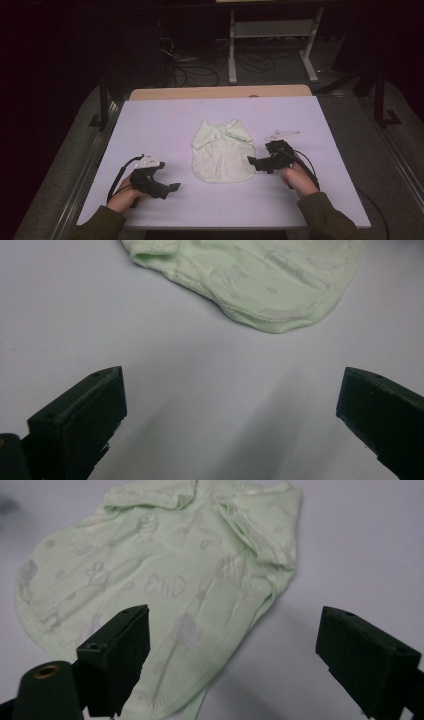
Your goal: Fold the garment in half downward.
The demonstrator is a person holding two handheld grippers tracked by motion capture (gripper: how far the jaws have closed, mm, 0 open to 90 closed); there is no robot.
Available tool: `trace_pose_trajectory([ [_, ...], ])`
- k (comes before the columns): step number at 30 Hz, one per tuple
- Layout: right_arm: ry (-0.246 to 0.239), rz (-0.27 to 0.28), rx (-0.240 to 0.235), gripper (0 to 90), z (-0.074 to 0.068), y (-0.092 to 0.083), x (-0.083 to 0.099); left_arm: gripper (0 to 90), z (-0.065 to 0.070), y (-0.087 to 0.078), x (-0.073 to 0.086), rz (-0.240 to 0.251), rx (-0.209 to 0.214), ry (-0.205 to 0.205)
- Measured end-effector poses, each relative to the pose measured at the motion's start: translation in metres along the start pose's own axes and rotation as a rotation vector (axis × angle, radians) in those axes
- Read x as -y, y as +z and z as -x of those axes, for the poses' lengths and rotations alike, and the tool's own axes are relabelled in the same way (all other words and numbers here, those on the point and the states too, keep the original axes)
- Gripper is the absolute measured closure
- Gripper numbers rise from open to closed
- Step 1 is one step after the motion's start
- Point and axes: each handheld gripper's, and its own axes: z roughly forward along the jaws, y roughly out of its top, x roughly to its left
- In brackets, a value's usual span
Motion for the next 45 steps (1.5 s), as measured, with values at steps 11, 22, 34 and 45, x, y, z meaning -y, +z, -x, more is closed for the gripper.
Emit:
trace_pose_trajectory([
  [11,-0.028,-0.014,0.005,13.6,-0.003,-0.012,0.020,0.0,0.000,0.000,0.000,-0.001,0.007,0.001],
  [22,-0.038,-0.032,0.041,13.4,-0.002,-0.021,0.039,0.0,0.000,-0.001,-0.001,-0.001,0.011,0.004],
  [34,-0.023,-0.037,0.053,13.4,-0.002,-0.034,0.055,0.0,0.001,-0.001,-0.005,0.005,0.016,-0.001],
  [45,-0.035,-0.050,0.048,13.4,-0.003,-0.037,0.061,0.0,0.002,0.001,-0.008,-0.022,0.009,0.049],
])
